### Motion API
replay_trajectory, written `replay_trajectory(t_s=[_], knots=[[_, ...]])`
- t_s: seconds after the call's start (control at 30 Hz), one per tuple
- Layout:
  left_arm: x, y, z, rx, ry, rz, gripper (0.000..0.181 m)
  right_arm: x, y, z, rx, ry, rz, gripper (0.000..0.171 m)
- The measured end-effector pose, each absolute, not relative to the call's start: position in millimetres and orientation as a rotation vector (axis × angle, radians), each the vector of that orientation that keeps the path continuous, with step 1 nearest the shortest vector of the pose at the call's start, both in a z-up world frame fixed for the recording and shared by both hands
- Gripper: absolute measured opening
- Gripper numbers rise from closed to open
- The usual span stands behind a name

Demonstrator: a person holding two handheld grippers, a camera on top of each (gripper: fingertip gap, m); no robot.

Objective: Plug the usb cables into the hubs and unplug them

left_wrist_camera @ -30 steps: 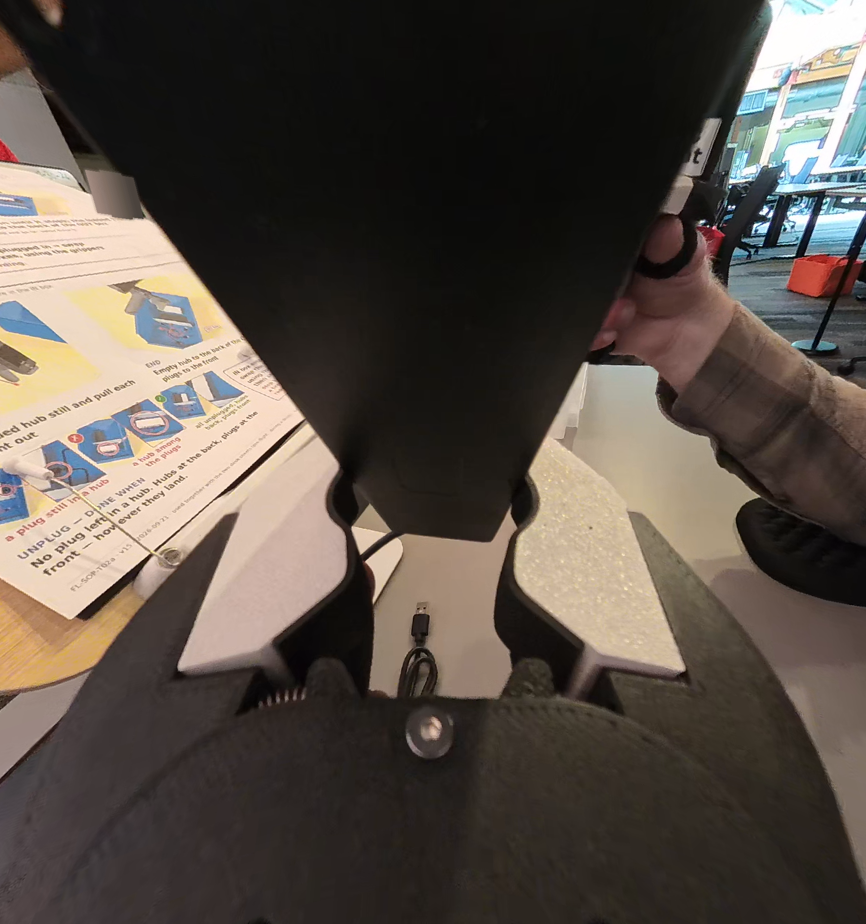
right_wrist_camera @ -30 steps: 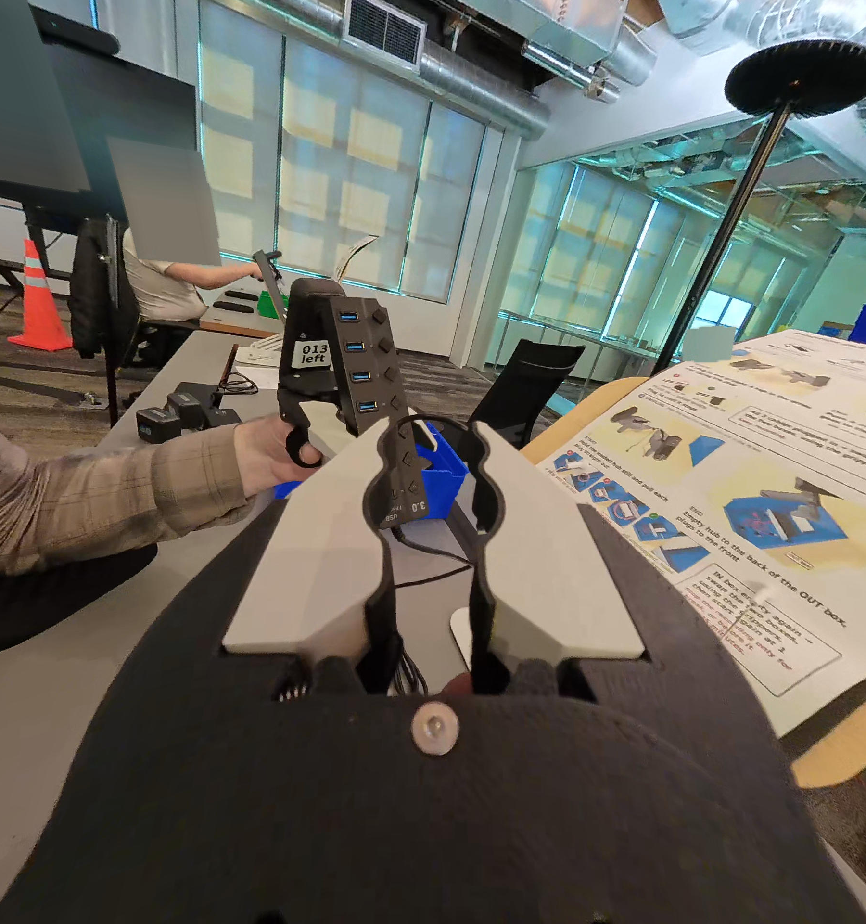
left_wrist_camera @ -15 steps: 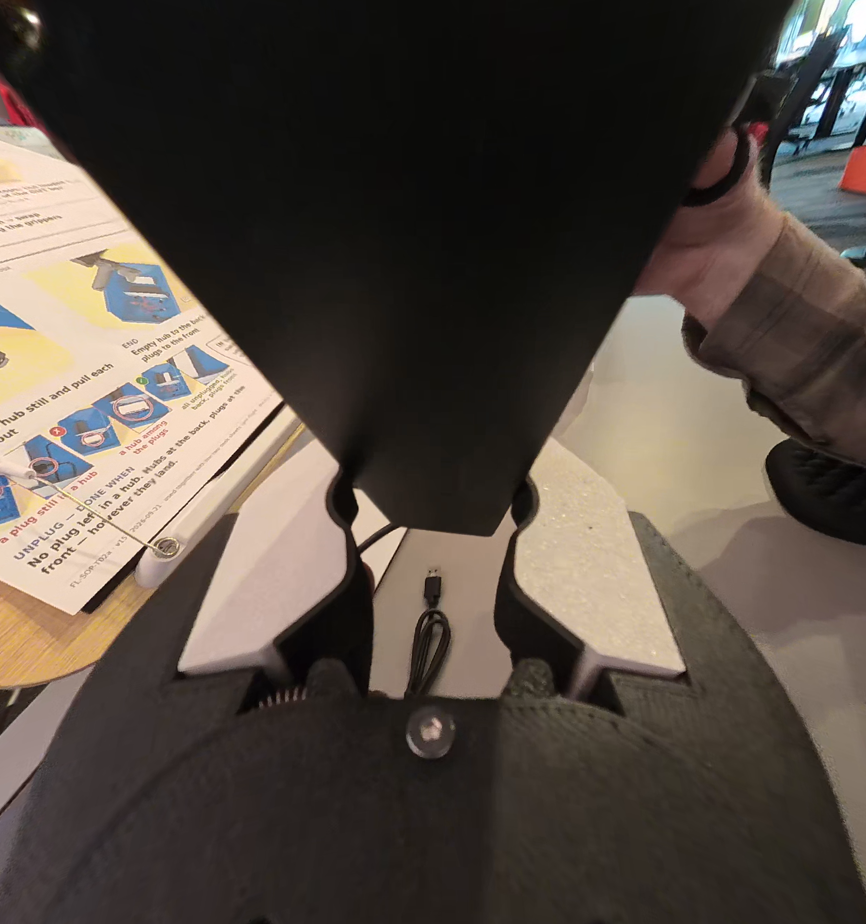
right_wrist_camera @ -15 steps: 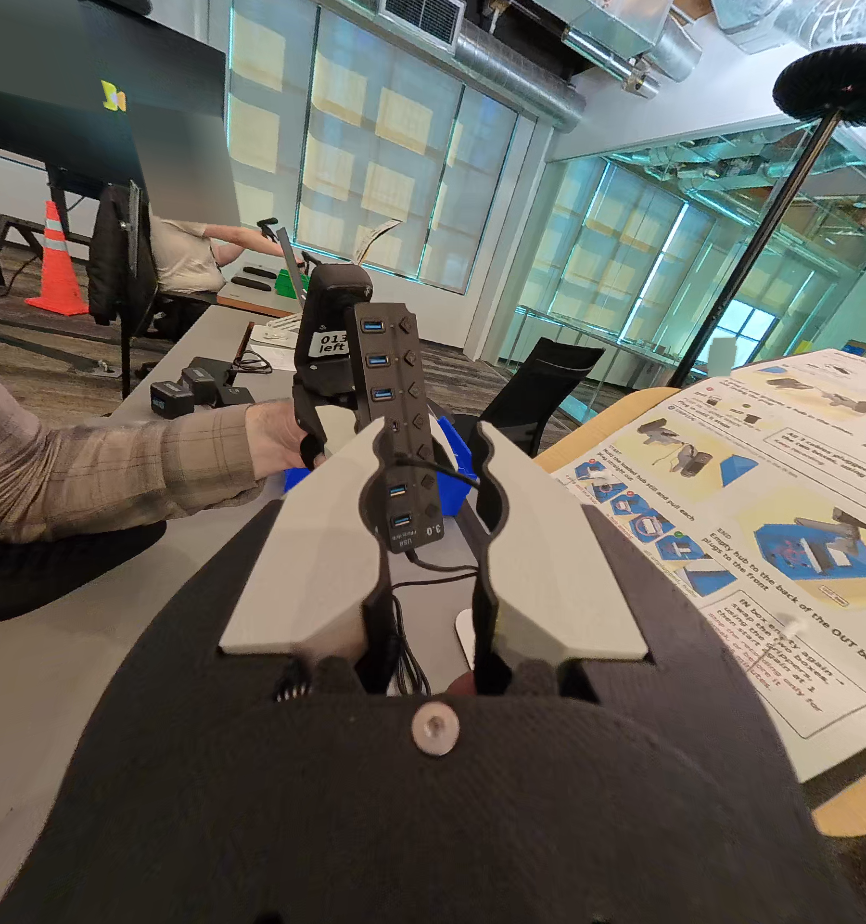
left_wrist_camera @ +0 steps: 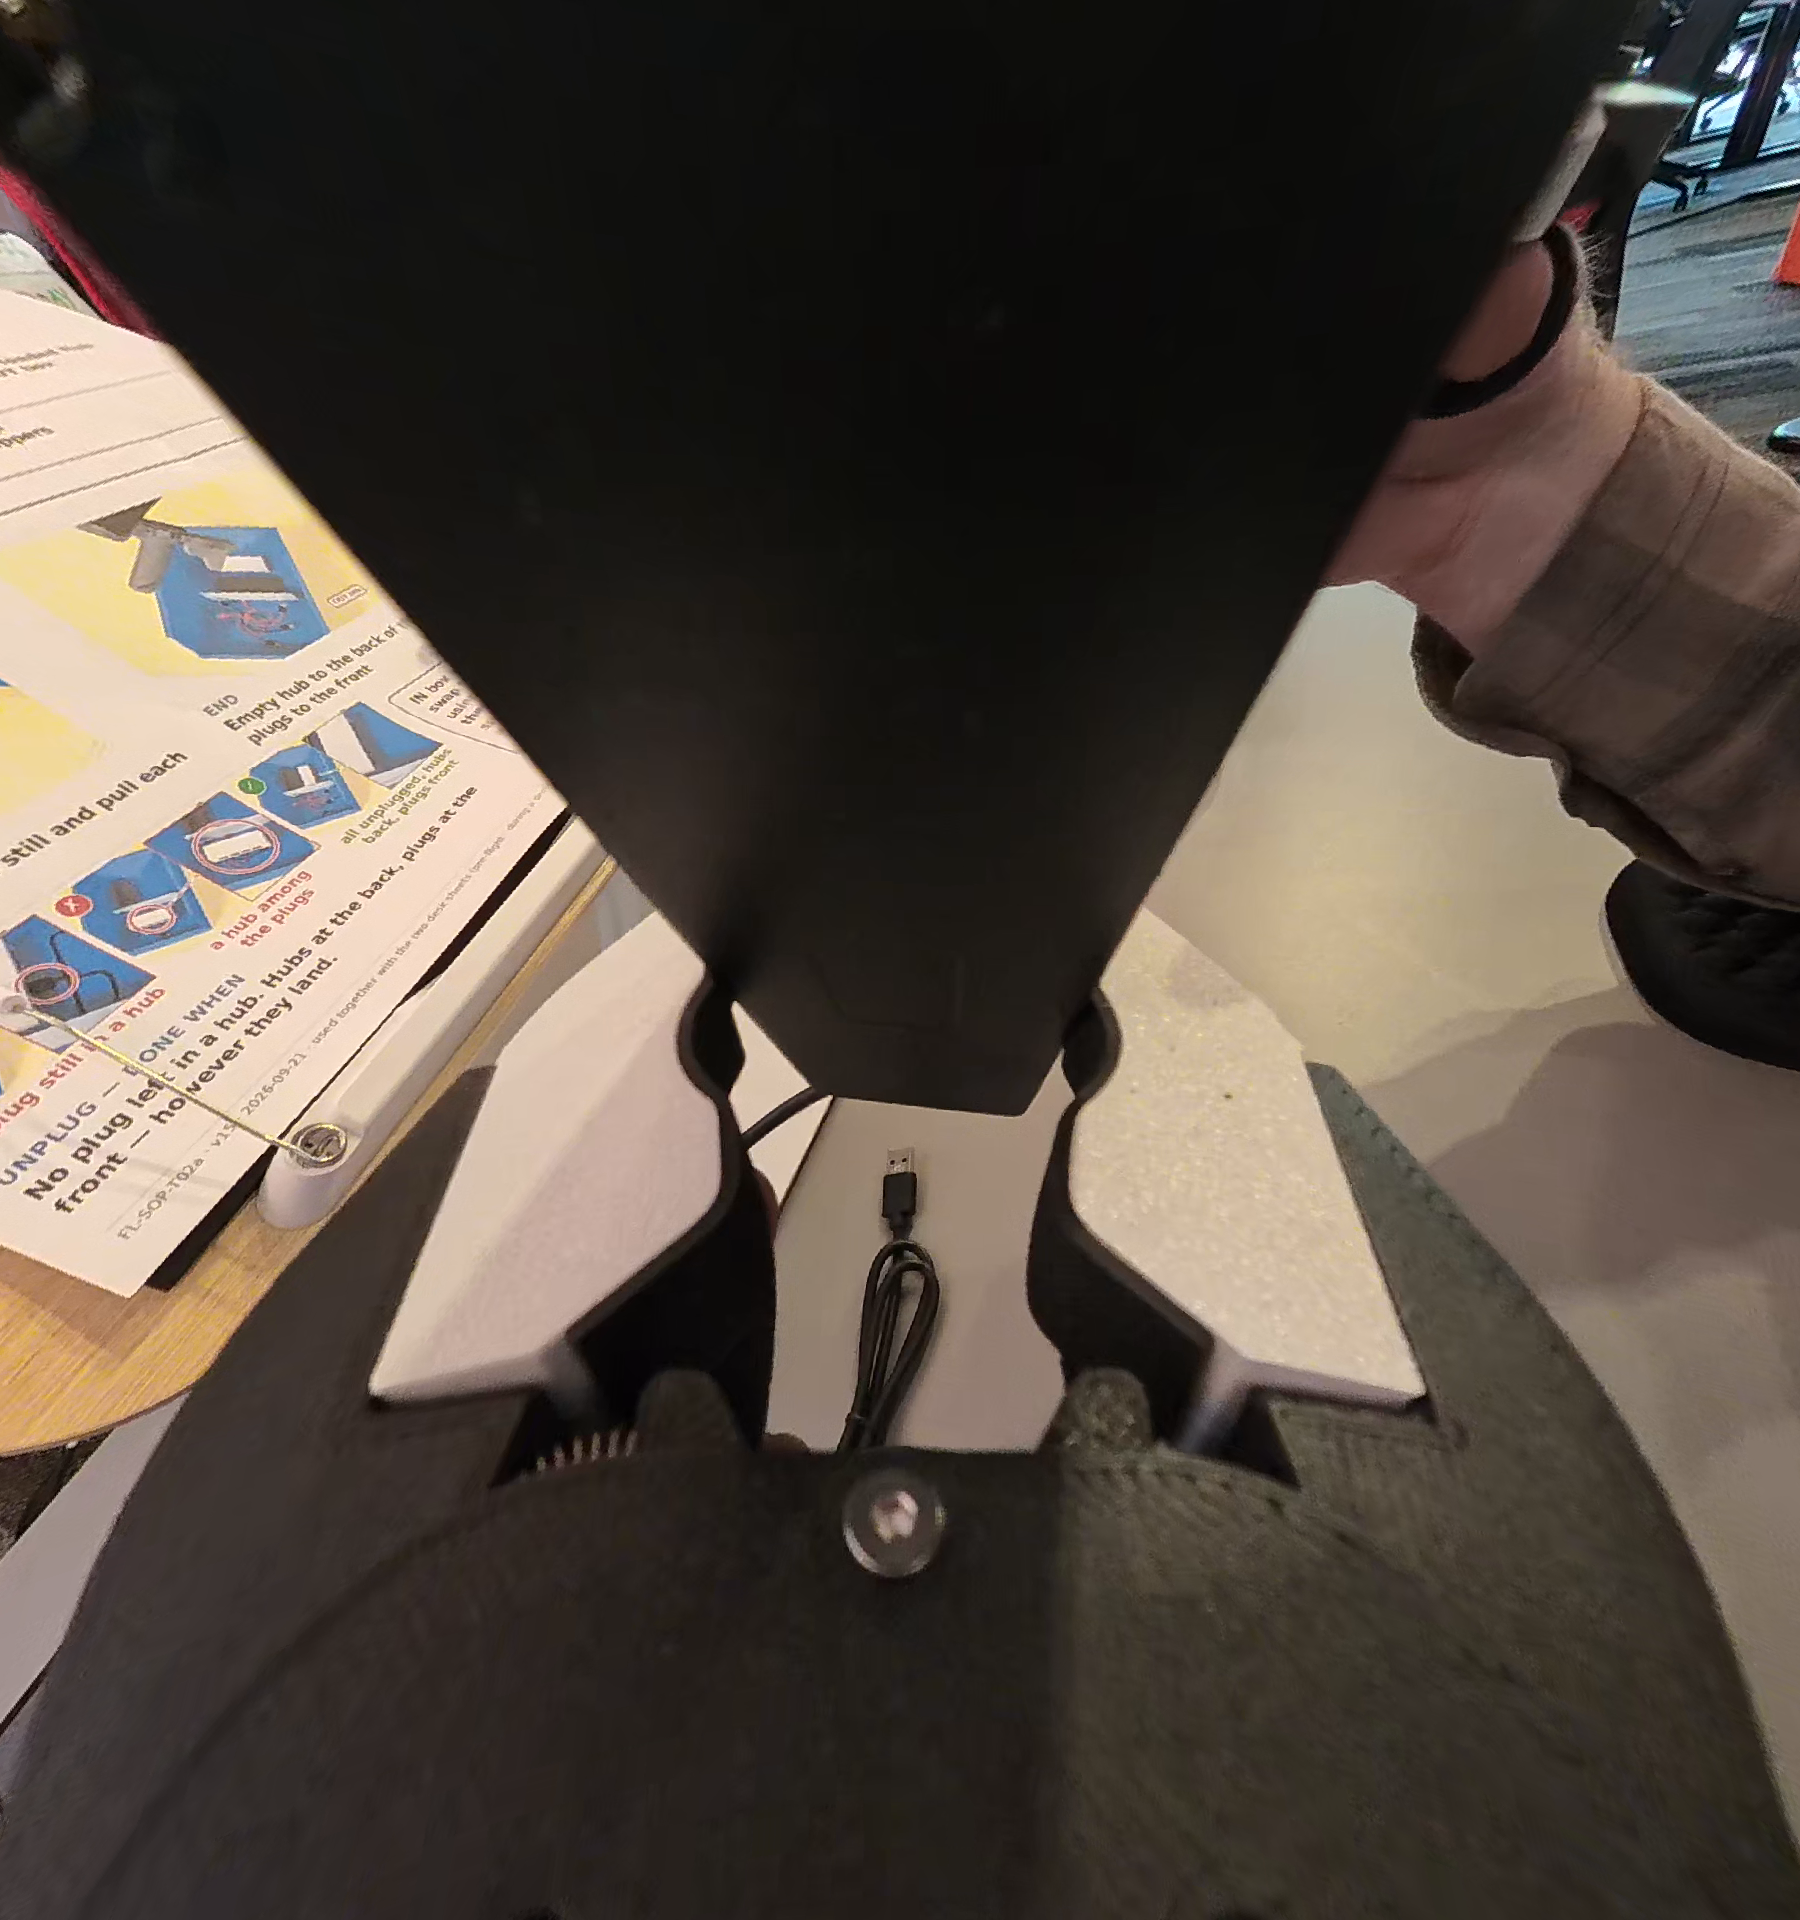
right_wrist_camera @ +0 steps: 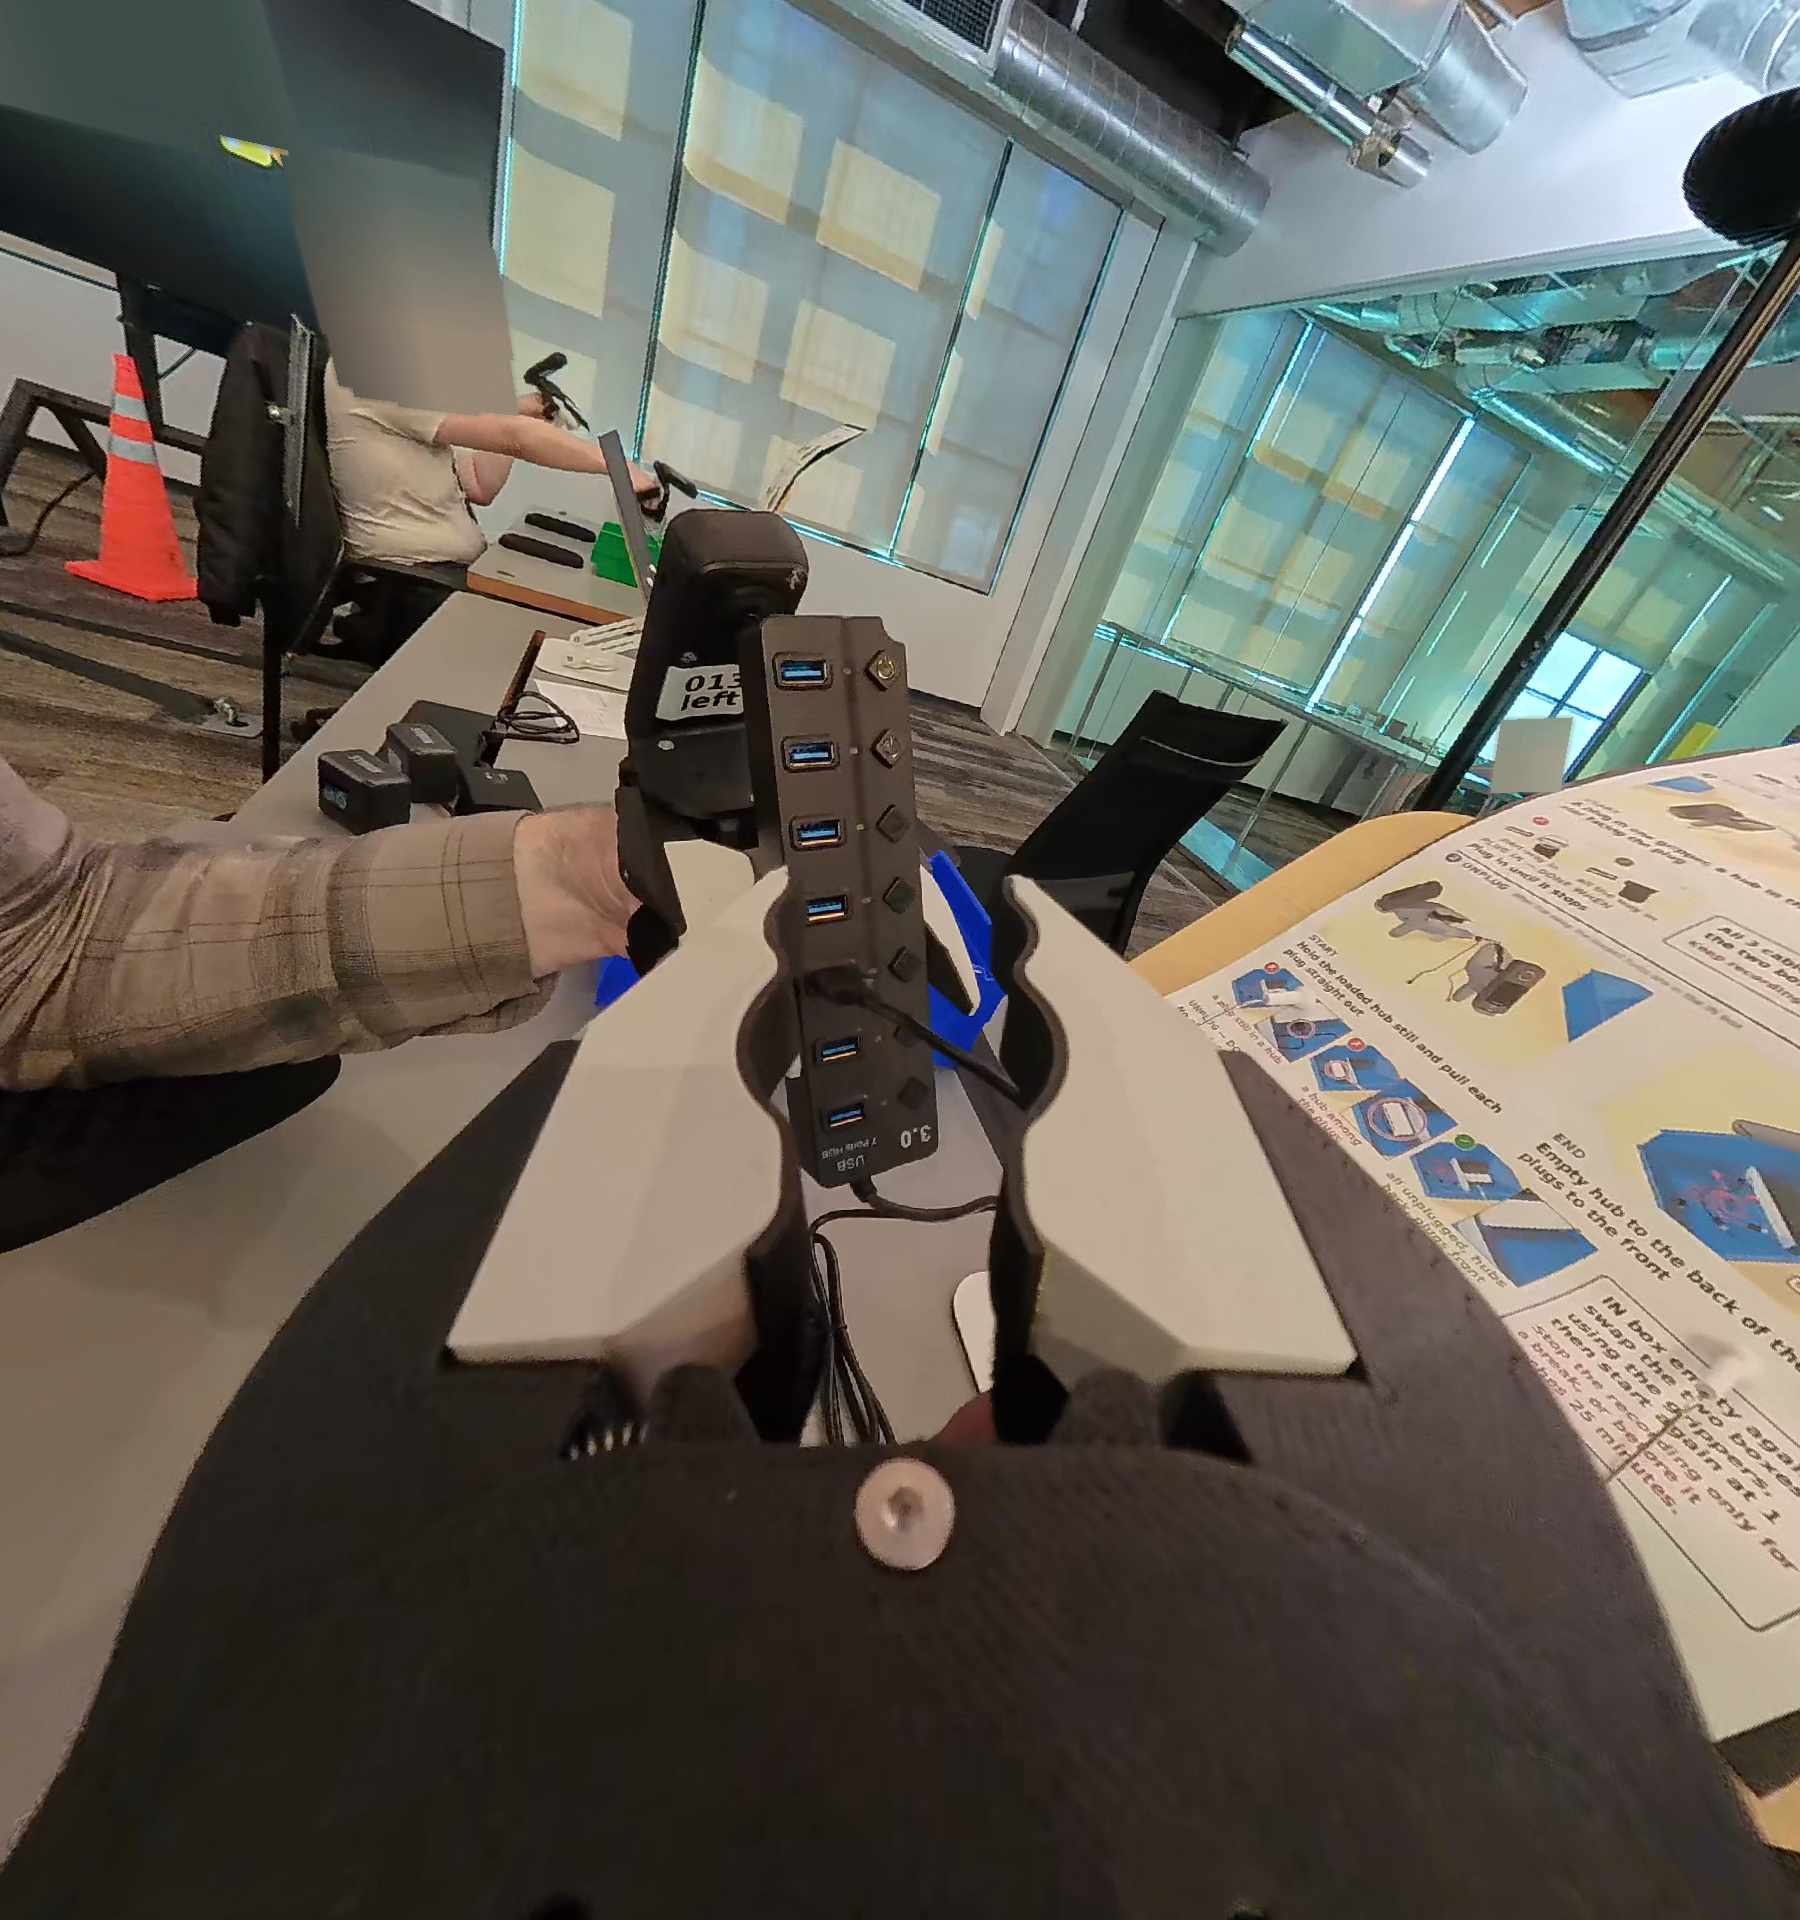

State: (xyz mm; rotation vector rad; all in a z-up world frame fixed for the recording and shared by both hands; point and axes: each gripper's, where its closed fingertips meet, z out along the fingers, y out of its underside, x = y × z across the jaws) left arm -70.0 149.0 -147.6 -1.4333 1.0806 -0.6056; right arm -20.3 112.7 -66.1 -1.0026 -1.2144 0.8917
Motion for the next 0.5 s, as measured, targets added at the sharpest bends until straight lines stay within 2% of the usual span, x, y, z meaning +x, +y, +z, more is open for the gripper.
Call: replay_trajectory(t_s=[0.5], knots=[[-60.2,146.3,-157.8,-1.446,1.136,-0.597,0.061,-21.2,112.8,-67.5,-0.985,-1.214,0.91,0.034]])
